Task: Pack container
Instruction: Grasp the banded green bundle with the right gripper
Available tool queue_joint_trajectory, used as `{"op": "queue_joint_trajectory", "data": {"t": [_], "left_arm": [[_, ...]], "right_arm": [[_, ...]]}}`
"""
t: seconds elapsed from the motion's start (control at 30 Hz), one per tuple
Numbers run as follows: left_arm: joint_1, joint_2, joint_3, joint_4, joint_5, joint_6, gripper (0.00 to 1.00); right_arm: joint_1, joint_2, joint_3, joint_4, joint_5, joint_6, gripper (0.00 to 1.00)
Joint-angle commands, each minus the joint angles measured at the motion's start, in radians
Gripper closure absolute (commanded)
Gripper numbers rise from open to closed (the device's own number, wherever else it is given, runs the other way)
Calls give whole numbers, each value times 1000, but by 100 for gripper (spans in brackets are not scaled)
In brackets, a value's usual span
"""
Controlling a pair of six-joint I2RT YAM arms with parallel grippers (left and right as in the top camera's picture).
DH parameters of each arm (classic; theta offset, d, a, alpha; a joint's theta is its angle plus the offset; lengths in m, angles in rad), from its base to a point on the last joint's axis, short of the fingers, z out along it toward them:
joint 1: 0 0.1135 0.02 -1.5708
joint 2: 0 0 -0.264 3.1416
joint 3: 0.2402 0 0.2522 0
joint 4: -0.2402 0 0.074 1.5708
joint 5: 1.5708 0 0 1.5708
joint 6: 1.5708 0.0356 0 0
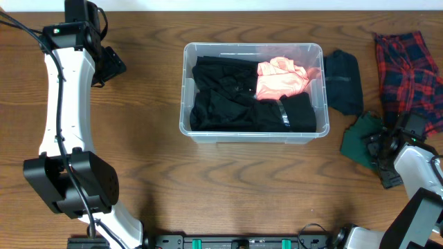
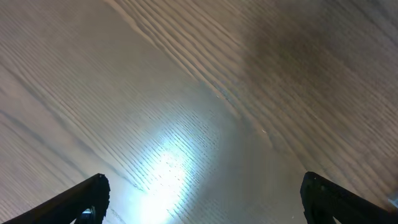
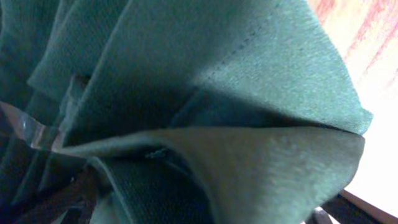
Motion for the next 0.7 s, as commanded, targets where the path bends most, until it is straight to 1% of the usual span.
{"op": "queue_joint_trajectory", "data": {"t": [0.0,0.13,0.3,0.43,0.67], "left_arm": [[4,6,-5,-4,-5,-2,2],[4,6,-5,-4,-4,-2,2],[4,6,-5,-4,-4,-2,2],[4,6,-5,-4,-4,-2,2],[4,6,-5,-4,-4,-2,2]], "right_arm": [[-10,10,-5,-9,22,-100,1],[-10,1,-4,-22,-3,-174,1],[-13,-32,-4,-66,-19,-180,1],[-29,-79,-3,-81,-85,-250,1],[-91,-188,-2,-126,-80,-316,1]]}}
